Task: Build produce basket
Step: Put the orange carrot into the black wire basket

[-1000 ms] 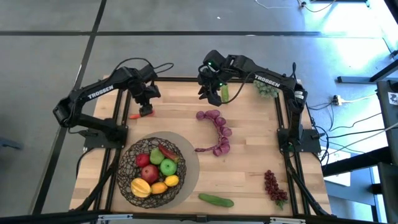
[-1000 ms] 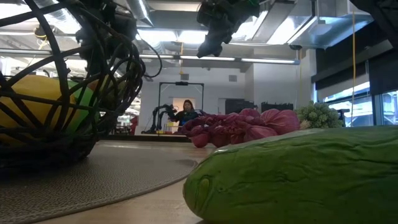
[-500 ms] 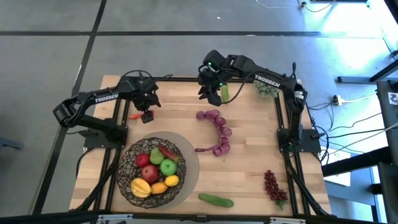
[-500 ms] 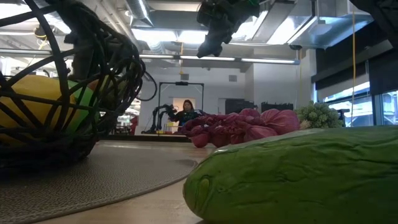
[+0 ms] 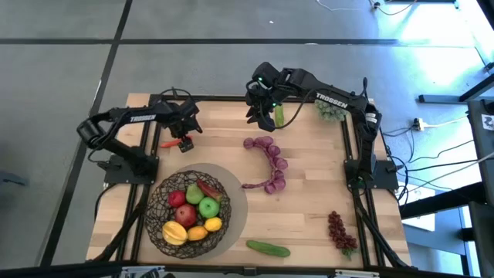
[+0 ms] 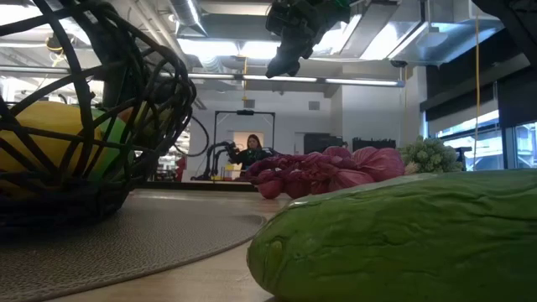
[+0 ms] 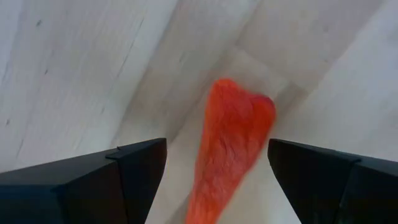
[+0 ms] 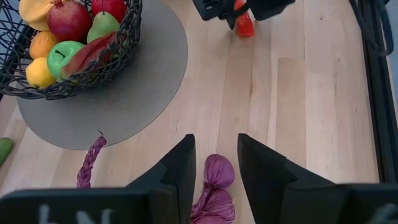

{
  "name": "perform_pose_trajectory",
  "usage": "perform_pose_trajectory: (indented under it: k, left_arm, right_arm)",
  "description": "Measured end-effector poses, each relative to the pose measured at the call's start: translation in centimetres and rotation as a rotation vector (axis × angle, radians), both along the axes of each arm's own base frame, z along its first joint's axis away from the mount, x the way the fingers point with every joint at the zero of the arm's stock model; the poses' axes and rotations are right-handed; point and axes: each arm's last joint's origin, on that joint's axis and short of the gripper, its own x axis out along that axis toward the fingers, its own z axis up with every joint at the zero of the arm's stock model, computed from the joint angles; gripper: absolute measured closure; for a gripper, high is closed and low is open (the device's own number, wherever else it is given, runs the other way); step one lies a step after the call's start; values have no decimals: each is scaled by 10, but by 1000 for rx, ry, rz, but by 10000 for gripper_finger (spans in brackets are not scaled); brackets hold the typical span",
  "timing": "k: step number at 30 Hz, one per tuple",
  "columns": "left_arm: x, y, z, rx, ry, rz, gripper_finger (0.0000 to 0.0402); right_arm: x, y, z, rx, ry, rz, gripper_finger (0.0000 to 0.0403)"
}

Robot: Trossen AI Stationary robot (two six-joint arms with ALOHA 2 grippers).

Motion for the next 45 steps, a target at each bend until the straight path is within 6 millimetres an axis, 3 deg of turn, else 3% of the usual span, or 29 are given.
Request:
perform_pose_trajectory:
  k: [5, 18, 33, 39, 45]
  left_arm:
    - [4, 4, -9, -29, 7, -3, 132]
    - [5, 1, -10, -17, 34, -13, 139]
    - [9, -4, -10, 2, 68, -48, 316]
    - [19, -2, 3, 0, 69, -70, 332]
    - [30, -3, 37, 45, -11, -102, 330]
  right_arm:
    - [0, 0, 0, 0, 0, 0, 289]
    - [0, 0, 0, 0, 0, 0, 289]
    - [0, 0, 0, 0, 0, 0, 289]
    - [0, 0, 0, 0, 0, 0, 289]
    - [0, 0, 0, -1, 0, 0, 289]
